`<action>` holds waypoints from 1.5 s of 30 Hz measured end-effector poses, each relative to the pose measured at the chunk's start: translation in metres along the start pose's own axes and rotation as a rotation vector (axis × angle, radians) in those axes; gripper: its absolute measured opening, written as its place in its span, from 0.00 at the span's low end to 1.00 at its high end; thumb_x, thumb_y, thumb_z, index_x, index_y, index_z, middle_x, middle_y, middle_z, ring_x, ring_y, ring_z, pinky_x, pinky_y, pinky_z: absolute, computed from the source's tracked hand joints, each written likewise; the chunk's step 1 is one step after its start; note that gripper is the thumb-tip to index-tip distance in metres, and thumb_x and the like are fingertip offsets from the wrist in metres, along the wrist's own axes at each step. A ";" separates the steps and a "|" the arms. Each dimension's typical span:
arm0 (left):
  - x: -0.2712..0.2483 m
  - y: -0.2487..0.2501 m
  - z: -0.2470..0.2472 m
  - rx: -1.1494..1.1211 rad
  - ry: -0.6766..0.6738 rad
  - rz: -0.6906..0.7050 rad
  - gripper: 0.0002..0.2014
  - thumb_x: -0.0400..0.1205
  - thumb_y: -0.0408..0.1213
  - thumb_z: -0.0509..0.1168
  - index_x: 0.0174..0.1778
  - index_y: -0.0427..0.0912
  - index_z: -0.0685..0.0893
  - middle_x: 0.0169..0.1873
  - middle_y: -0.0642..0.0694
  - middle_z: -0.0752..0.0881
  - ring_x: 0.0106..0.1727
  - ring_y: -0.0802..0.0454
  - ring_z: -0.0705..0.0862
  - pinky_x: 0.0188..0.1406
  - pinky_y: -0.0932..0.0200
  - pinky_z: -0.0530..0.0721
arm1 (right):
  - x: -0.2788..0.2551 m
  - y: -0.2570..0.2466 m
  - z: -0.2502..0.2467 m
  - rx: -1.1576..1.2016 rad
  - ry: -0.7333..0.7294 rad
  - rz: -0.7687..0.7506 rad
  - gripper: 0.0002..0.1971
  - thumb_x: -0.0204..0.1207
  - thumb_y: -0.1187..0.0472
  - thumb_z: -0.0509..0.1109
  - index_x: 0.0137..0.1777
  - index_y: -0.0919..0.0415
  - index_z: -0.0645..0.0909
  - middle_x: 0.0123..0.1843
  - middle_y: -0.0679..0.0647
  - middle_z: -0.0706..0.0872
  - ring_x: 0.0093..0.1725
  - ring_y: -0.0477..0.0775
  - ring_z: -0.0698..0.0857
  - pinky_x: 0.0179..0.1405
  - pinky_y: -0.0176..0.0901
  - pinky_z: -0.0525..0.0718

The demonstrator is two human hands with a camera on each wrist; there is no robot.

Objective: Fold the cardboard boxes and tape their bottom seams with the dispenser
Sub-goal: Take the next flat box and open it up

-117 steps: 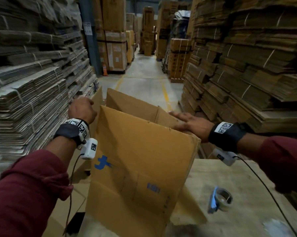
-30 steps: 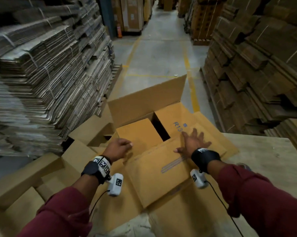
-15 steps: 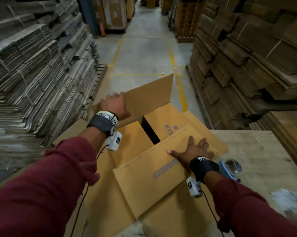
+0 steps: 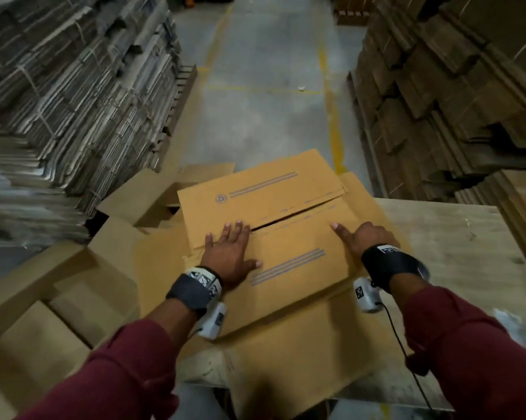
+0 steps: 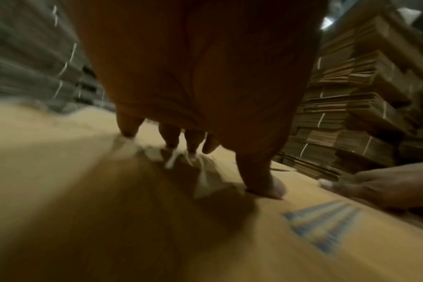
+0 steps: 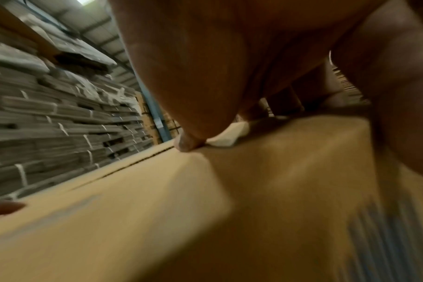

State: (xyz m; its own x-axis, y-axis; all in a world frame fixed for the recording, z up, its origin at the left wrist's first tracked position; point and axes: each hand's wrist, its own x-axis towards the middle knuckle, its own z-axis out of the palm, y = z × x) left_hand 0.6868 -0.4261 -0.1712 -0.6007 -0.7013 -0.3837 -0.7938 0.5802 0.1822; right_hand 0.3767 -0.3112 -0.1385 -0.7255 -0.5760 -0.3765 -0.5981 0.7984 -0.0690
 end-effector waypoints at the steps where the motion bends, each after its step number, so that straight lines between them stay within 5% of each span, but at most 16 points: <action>1: 0.000 -0.006 -0.006 0.004 -0.014 0.010 0.50 0.84 0.70 0.59 0.93 0.48 0.43 0.92 0.47 0.42 0.92 0.43 0.45 0.87 0.29 0.50 | -0.006 0.003 0.004 -0.026 -0.006 -0.023 0.50 0.66 0.12 0.48 0.52 0.61 0.81 0.52 0.65 0.86 0.44 0.65 0.81 0.47 0.55 0.81; 5: -0.012 -0.022 -0.009 0.143 0.070 0.024 0.56 0.72 0.77 0.67 0.89 0.49 0.56 0.83 0.42 0.63 0.80 0.36 0.68 0.73 0.35 0.73 | -0.026 0.022 0.031 -0.105 -0.152 -0.129 0.51 0.62 0.09 0.46 0.50 0.57 0.82 0.48 0.59 0.87 0.45 0.63 0.85 0.53 0.56 0.86; 7: -0.017 -0.021 -0.004 0.181 0.121 0.003 0.58 0.68 0.81 0.64 0.88 0.50 0.57 0.76 0.41 0.66 0.73 0.36 0.70 0.70 0.37 0.74 | -0.024 0.031 0.035 -0.036 -0.161 -0.178 0.56 0.59 0.09 0.53 0.66 0.59 0.79 0.60 0.61 0.88 0.53 0.65 0.87 0.57 0.57 0.86; 9: -0.017 -0.015 0.003 0.160 0.150 -0.053 0.59 0.67 0.83 0.62 0.88 0.52 0.57 0.76 0.40 0.65 0.74 0.36 0.68 0.75 0.34 0.69 | -0.010 0.033 0.028 0.151 -0.105 -0.263 0.69 0.56 0.16 0.72 0.89 0.55 0.50 0.85 0.62 0.69 0.77 0.66 0.77 0.73 0.59 0.79; 11: -0.017 -0.001 0.006 0.128 0.156 -0.121 0.60 0.68 0.83 0.61 0.90 0.52 0.53 0.82 0.37 0.60 0.81 0.34 0.62 0.81 0.28 0.61 | 0.009 0.029 0.011 0.269 -0.102 -0.363 0.80 0.51 0.26 0.84 0.90 0.55 0.34 0.92 0.56 0.44 0.89 0.59 0.56 0.85 0.53 0.62; 12: -0.016 0.005 0.007 0.112 0.149 -0.143 0.59 0.69 0.82 0.61 0.91 0.53 0.50 0.85 0.35 0.55 0.85 0.33 0.56 0.83 0.26 0.55 | 0.017 0.026 0.004 0.270 -0.130 -0.421 0.79 0.52 0.30 0.86 0.90 0.56 0.35 0.92 0.56 0.43 0.90 0.58 0.54 0.85 0.50 0.60; 15: -0.013 0.018 0.005 0.098 0.086 -0.126 0.54 0.77 0.78 0.59 0.92 0.55 0.44 0.91 0.39 0.39 0.91 0.36 0.40 0.85 0.25 0.44 | 0.027 0.020 0.004 0.251 -0.179 -0.492 0.66 0.60 0.35 0.86 0.91 0.56 0.50 0.87 0.57 0.68 0.82 0.62 0.72 0.76 0.49 0.73; 22: -0.007 0.025 0.015 0.117 -0.014 -0.084 0.48 0.83 0.76 0.47 0.92 0.53 0.39 0.91 0.48 0.35 0.92 0.40 0.39 0.86 0.25 0.46 | 0.033 0.026 0.013 0.078 -0.003 -0.536 0.49 0.70 0.29 0.76 0.85 0.55 0.68 0.83 0.56 0.75 0.75 0.63 0.80 0.70 0.51 0.80; 25: -0.001 0.039 0.005 0.128 -0.103 -0.136 0.44 0.87 0.70 0.51 0.92 0.51 0.42 0.91 0.43 0.38 0.92 0.38 0.44 0.86 0.27 0.54 | 0.034 0.041 0.011 0.249 -0.078 -0.538 0.47 0.68 0.39 0.83 0.85 0.53 0.70 0.84 0.54 0.74 0.77 0.61 0.78 0.73 0.50 0.79; 28: 0.014 0.056 -0.010 0.161 -0.148 -0.151 0.42 0.88 0.67 0.55 0.91 0.45 0.53 0.91 0.38 0.49 0.89 0.35 0.59 0.82 0.31 0.67 | 0.033 0.068 0.015 0.733 -0.287 -0.440 0.63 0.57 0.58 0.93 0.90 0.53 0.59 0.83 0.56 0.74 0.80 0.55 0.74 0.77 0.52 0.78; 31: 0.025 0.072 -0.020 0.244 -0.105 -0.122 0.37 0.88 0.65 0.58 0.83 0.40 0.68 0.86 0.35 0.66 0.81 0.36 0.74 0.75 0.36 0.75 | 0.019 0.084 0.019 0.952 -0.360 -0.307 0.61 0.59 0.65 0.91 0.89 0.54 0.59 0.78 0.59 0.79 0.77 0.57 0.79 0.64 0.50 0.86; 34: 0.029 0.085 -0.013 0.216 -0.027 -0.058 0.36 0.90 0.60 0.55 0.88 0.38 0.62 0.90 0.39 0.58 0.89 0.41 0.61 0.83 0.36 0.67 | 0.014 0.087 0.024 1.002 -0.298 -0.259 0.41 0.60 0.64 0.91 0.75 0.61 0.80 0.71 0.59 0.86 0.58 0.48 0.88 0.50 0.43 0.88; 36: 0.029 0.101 -0.004 0.152 -0.035 -0.030 0.40 0.90 0.62 0.53 0.91 0.39 0.52 0.92 0.41 0.47 0.92 0.41 0.50 0.86 0.32 0.58 | 0.017 0.084 0.025 0.970 -0.207 -0.244 0.32 0.59 0.59 0.92 0.64 0.62 0.87 0.65 0.59 0.90 0.54 0.49 0.89 0.54 0.49 0.90; 39: 0.031 0.132 0.011 0.080 -0.061 -0.023 0.47 0.88 0.69 0.50 0.92 0.42 0.42 0.91 0.42 0.38 0.92 0.43 0.40 0.87 0.29 0.46 | 0.015 0.084 0.022 0.866 -0.149 -0.238 0.31 0.59 0.51 0.92 0.61 0.60 0.89 0.56 0.50 0.90 0.57 0.51 0.89 0.61 0.53 0.89; 41: 0.036 0.146 0.011 0.058 -0.077 -0.038 0.49 0.86 0.72 0.49 0.92 0.41 0.40 0.91 0.43 0.37 0.92 0.43 0.39 0.87 0.28 0.45 | 0.010 0.094 0.018 0.823 -0.186 -0.283 0.26 0.65 0.48 0.89 0.61 0.55 0.89 0.55 0.46 0.89 0.57 0.48 0.88 0.57 0.50 0.90; 45: 0.049 0.148 0.007 0.074 -0.106 -0.055 0.52 0.84 0.74 0.51 0.92 0.41 0.41 0.92 0.43 0.41 0.92 0.44 0.44 0.87 0.28 0.48 | 0.002 0.153 0.025 0.802 -0.301 -0.257 0.11 0.80 0.45 0.77 0.54 0.50 0.88 0.53 0.51 0.93 0.53 0.52 0.92 0.51 0.60 0.93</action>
State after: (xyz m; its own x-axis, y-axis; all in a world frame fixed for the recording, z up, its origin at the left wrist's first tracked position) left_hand 0.5408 -0.3713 -0.1691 -0.5398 -0.6875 -0.4857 -0.8139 0.5737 0.0925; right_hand 0.2926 -0.1859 -0.1733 -0.4145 -0.7737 -0.4791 -0.2305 0.5986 -0.7672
